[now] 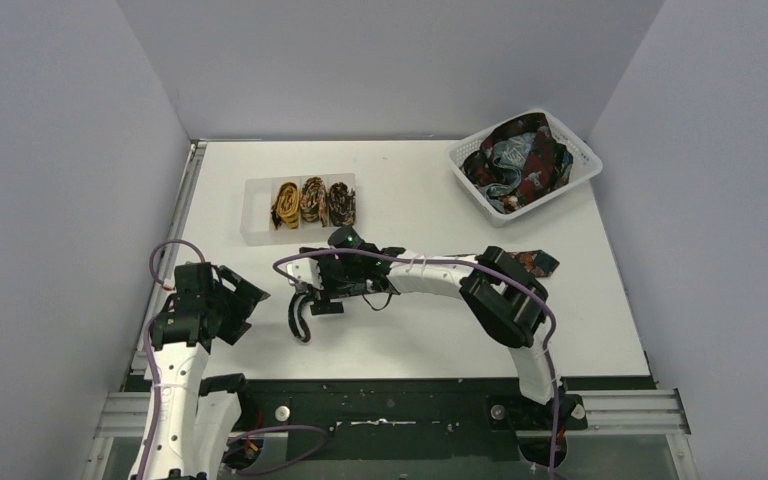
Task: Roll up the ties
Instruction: Flatten out the tie at the center of the board.
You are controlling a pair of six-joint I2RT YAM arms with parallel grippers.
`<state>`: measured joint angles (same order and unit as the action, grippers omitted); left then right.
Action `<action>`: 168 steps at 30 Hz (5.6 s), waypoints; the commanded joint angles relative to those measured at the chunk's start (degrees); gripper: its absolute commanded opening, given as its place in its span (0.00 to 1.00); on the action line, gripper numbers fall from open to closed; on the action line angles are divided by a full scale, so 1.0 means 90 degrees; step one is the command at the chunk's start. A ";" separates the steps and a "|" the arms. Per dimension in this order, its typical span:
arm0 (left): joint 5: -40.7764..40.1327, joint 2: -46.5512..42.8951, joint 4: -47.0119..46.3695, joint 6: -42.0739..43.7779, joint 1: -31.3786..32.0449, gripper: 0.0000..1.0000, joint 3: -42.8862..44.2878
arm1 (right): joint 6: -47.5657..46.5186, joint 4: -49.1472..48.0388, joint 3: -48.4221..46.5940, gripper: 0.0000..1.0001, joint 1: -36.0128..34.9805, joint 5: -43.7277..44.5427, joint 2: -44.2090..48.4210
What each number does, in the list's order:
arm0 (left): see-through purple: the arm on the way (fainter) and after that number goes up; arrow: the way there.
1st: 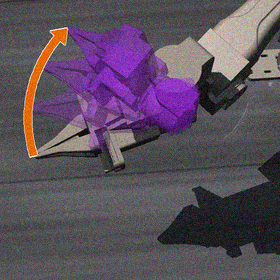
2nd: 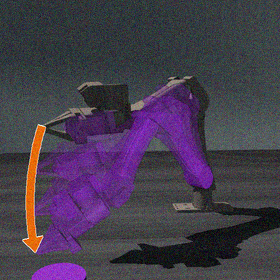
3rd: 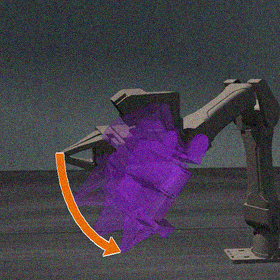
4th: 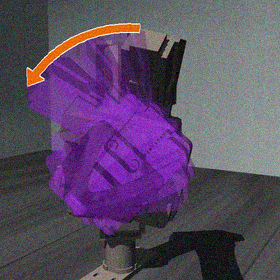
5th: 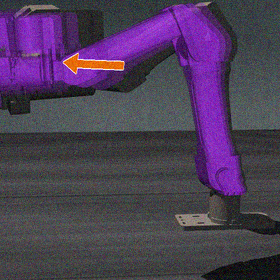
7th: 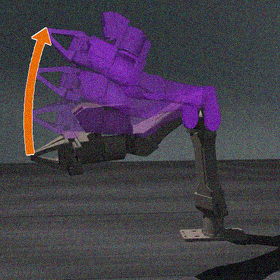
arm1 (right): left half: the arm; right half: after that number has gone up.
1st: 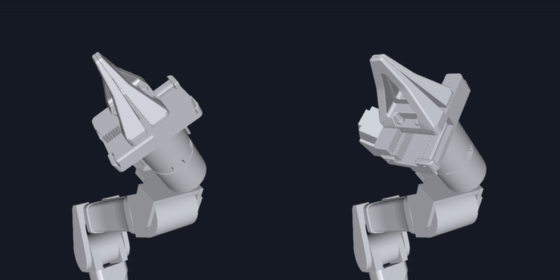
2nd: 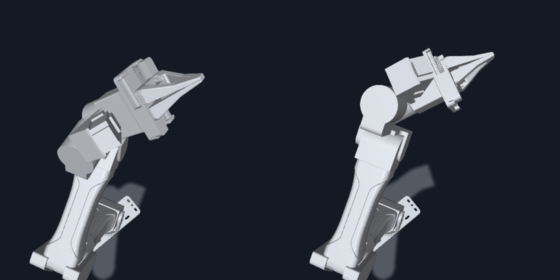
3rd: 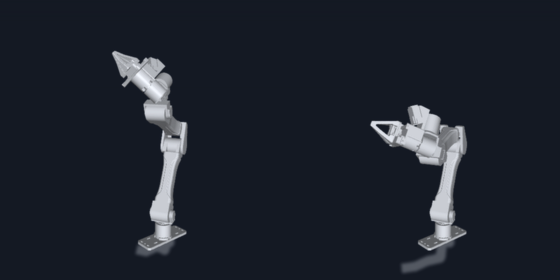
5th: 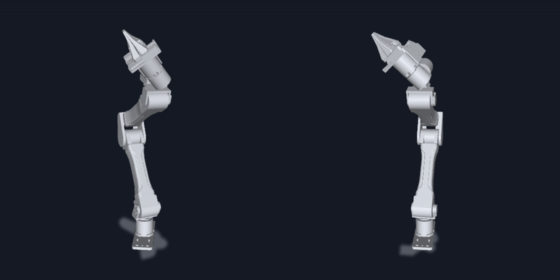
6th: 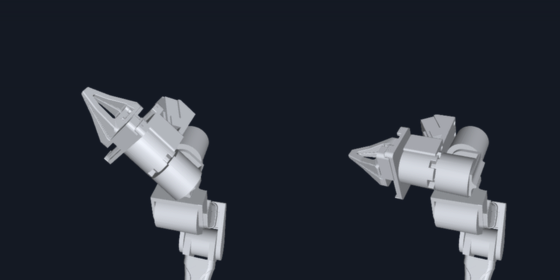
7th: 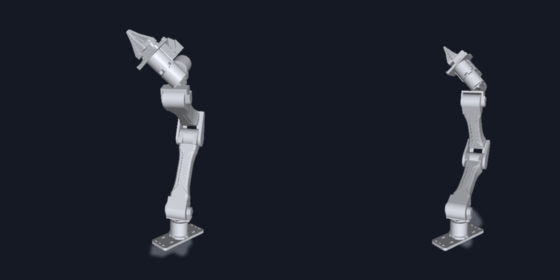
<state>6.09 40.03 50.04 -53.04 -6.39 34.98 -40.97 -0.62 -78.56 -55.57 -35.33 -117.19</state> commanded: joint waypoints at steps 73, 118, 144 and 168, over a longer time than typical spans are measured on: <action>0.0277 0.1979 -0.4055 0.0927 0.1681 0.75 -0.0974 | 0.7524 0.2470 0.4356 0.92 0.5178 0.2398 0.5775; 0.0349 0.2601 -0.4715 0.2346 0.1912 0.60 -0.1068 | 0.6945 0.3017 0.3564 0.83 0.5633 0.1690 0.4782; -0.0398 0.3124 -0.4916 0.2210 0.2253 0.05 -0.0792 | 0.7098 0.3050 0.3427 0.85 0.5637 0.1934 0.4813; -0.0386 0.1389 -0.2962 -0.0039 0.1371 0.00 -0.1332 | 0.1467 0.0686 0.3475 1.00 0.1711 0.1231 0.4027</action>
<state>0.03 53.78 21.37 -51.75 7.03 23.44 -12.29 8.14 -43.81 -39.79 -19.14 -75.18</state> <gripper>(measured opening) 0.032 0.999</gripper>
